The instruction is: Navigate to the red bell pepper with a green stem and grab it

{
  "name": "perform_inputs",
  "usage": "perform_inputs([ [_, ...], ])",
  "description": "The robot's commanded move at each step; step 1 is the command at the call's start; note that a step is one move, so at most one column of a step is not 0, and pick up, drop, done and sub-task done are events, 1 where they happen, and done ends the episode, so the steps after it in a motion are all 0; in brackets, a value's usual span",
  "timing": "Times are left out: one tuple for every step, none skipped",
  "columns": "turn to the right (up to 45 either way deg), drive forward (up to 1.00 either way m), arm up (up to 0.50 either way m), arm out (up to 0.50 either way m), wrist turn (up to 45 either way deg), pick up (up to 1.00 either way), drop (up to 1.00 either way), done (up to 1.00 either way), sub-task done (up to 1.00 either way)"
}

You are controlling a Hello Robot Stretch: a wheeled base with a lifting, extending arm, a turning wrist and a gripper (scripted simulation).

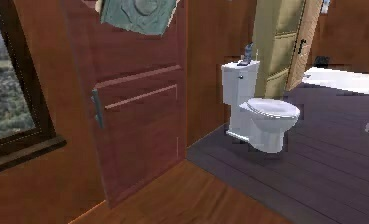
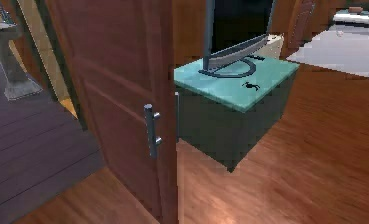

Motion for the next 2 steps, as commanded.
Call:
perform_inputs([
  [27.0, 0.00, 0.00, 0.00, 0.0, 0.00, 0.00, 0.00, 0.00],
  [0.0, 0.30, 0.00, 0.00, 0.0, 0.00, 0.00, 0.00, 0.00],
])
